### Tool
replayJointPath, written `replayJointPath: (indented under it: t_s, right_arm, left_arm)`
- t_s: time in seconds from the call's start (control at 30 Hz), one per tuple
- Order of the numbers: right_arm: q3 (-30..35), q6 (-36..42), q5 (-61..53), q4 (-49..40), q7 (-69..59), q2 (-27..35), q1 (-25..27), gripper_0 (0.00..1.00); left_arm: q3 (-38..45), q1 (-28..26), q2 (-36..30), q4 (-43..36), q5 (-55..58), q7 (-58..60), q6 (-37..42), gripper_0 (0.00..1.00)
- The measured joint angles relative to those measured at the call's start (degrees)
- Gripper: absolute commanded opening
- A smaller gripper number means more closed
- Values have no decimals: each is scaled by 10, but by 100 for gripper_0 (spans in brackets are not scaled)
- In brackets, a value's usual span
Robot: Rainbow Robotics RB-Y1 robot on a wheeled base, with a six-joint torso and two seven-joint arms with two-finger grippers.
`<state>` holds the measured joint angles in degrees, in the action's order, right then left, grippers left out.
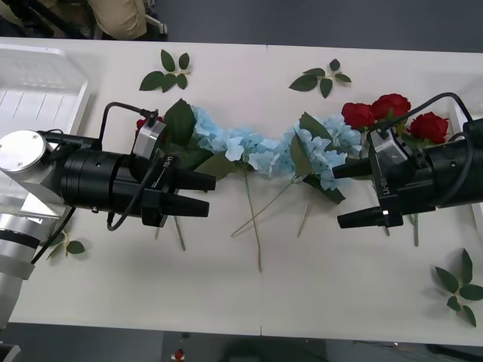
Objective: Put the red flowers into the right box and the blue flowers into the left box
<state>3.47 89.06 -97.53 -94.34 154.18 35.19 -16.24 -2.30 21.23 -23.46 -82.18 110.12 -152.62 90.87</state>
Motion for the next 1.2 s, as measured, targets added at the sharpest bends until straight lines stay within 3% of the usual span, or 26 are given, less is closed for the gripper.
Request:
replayJointPath:
  t_s: [0.1, 0.17, 1.2]
  right_arm:
    - [0, 0, 0, 0, 0, 0, 0, 100]
    - [0, 0, 0, 0, 0, 0, 0, 100]
    - [0, 0, 0, 0, 0, 0, 0, 100]
  left_arm:
    - [0, 0, 0, 0, 0, 0, 0, 90]
    - [0, 0, 0, 0, 0, 0, 0, 100]
    - [0, 0, 0, 0, 0, 0, 0, 100]
